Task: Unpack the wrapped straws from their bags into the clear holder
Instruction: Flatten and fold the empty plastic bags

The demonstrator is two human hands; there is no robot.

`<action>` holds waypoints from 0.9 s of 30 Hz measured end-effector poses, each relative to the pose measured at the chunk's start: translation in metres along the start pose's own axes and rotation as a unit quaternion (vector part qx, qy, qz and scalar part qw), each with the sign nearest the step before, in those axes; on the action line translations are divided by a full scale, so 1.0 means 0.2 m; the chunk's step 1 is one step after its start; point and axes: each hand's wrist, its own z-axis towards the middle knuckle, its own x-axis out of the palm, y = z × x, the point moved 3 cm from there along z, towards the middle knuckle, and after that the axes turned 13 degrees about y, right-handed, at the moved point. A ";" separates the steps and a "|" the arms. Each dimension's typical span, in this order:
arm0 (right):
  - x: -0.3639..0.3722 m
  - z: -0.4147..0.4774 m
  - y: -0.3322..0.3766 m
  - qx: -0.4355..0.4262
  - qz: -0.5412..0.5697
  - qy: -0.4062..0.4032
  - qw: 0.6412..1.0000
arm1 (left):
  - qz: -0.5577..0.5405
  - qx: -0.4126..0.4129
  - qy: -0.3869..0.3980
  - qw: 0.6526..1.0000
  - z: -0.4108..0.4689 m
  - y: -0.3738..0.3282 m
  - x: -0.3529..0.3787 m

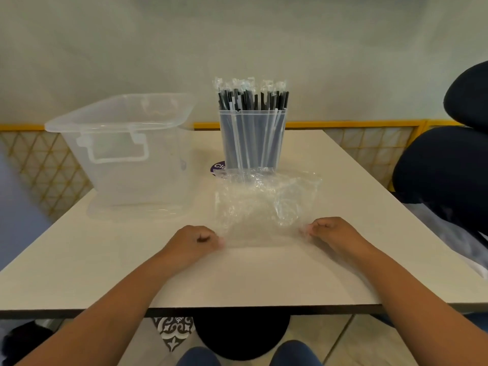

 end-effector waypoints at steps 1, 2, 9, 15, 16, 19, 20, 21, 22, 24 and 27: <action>0.01 0.00 0.01 0.000 0.041 -0.006 0.999 | 0.004 -0.023 -0.029 0.999 0.02 0.00 0.00; 0.01 -0.01 0.03 -0.003 0.107 -0.010 0.994 | 0.009 -0.047 -0.053 0.997 0.04 0.00 0.01; 0.04 0.05 0.07 0.004 0.090 -0.040 0.995 | 0.077 -0.120 -0.152 0.978 0.12 -0.05 0.04; 0.07 0.14 0.03 0.052 -0.080 -0.164 0.982 | 0.122 -0.111 -0.160 0.973 0.18 -0.03 0.03; 0.07 0.16 0.03 0.063 -0.094 -0.153 0.982 | 0.122 -0.106 -0.160 0.974 0.19 -0.03 0.03; 0.04 0.20 0.05 0.093 -0.132 -0.132 0.978 | 0.081 -0.107 -0.144 0.980 0.24 -0.04 0.01; 0.03 0.22 0.05 0.105 -0.142 -0.128 0.976 | 0.053 -0.114 -0.124 0.984 0.27 -0.03 0.00; 0.02 0.25 0.06 0.104 -0.145 -0.122 0.976 | 0.023 -0.116 -0.101 0.988 0.30 -0.03 -0.01; 0.03 0.27 0.07 0.095 -0.129 -0.112 0.981 | -0.009 -0.111 -0.081 0.990 0.33 -0.03 -0.01; 0.05 0.32 0.10 0.060 -0.095 -0.090 0.990 | -0.083 -0.076 -0.045 0.993 0.39 -0.05 -0.02; 0.07 0.39 0.15 0.005 -0.040 -0.066 0.997 | -0.228 -0.046 -0.041 0.972 0.48 -0.07 -0.04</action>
